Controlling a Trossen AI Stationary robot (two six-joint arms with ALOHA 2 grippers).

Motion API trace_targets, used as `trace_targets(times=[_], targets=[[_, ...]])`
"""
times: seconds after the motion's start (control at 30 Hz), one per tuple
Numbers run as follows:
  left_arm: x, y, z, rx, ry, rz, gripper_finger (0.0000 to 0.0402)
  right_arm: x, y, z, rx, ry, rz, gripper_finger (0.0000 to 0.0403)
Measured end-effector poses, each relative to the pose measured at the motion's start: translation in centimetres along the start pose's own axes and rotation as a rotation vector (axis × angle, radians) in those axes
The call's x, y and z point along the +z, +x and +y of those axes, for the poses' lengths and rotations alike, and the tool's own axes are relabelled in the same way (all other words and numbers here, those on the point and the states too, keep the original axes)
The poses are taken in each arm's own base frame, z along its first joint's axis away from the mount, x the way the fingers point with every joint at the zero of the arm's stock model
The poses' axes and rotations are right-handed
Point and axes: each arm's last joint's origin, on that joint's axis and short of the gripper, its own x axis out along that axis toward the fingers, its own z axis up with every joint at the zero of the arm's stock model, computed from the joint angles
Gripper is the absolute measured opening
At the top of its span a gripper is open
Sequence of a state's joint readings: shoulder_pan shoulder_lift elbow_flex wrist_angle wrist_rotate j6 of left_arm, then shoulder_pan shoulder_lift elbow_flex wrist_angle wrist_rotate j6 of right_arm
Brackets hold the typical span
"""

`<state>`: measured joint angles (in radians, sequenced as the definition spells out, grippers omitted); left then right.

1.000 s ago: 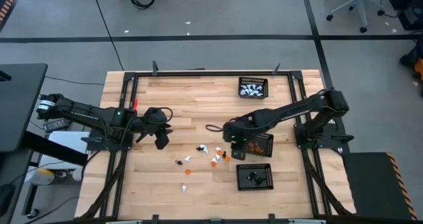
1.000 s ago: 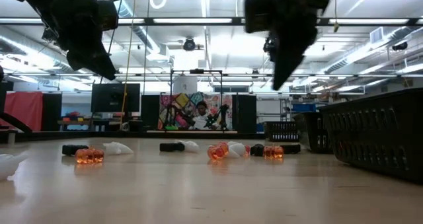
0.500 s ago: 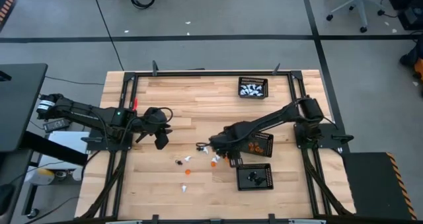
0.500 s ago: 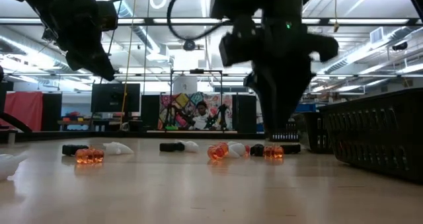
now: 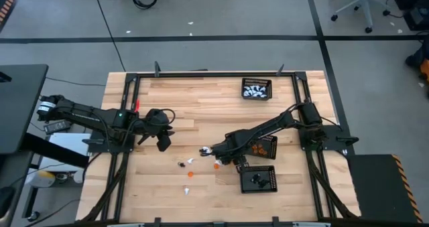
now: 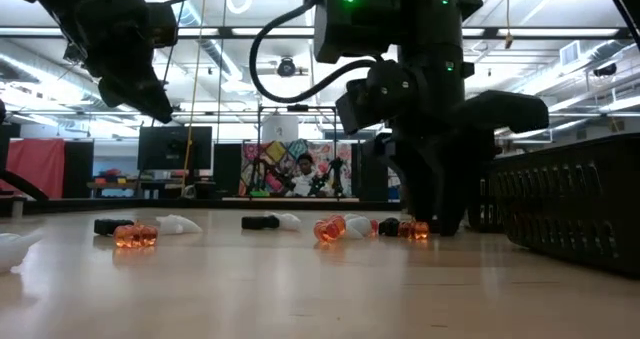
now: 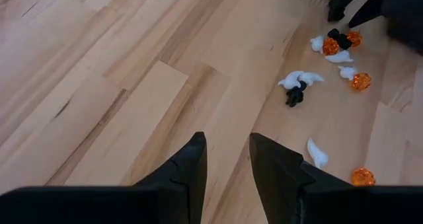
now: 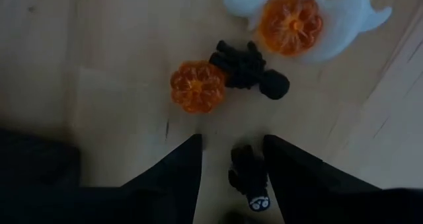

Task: Sort Halloween decoration
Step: Put the black skeleton toy into the bottom black bin

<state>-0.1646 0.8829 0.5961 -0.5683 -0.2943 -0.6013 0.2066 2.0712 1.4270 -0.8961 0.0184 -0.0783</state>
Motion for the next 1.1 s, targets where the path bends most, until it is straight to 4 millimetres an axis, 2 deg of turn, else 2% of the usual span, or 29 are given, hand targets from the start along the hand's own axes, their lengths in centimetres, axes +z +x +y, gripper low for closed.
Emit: trace_targets(times=[0.2, 0.4, 0.83, 1.1], targets=[[-0.1, 0.0, 0.0, 0.002, 0.003, 0.01, 0.0124, -0.1, 0.0, -0.1, -0.009, -0.058, 0.014, 0.0167], [-0.1, 0.0, 0.1, -0.001, 0.006, 0.018, 0.0124, -0.1, 0.1, -0.1, -0.018, -0.103, 0.016, 0.0143], [-0.4, 0.0, 0.2, 0.017, 0.016, 0.045, 0.0124, 0.0, 0.1, -1.1, -0.015, -0.139, -0.009, 0.0015], [-0.4, 0.0, 0.2, 0.017, 0.016, 0.045, 0.0124, -0.1, -0.3, -1.1, -0.005, -0.124, -0.021, 0.0011]])
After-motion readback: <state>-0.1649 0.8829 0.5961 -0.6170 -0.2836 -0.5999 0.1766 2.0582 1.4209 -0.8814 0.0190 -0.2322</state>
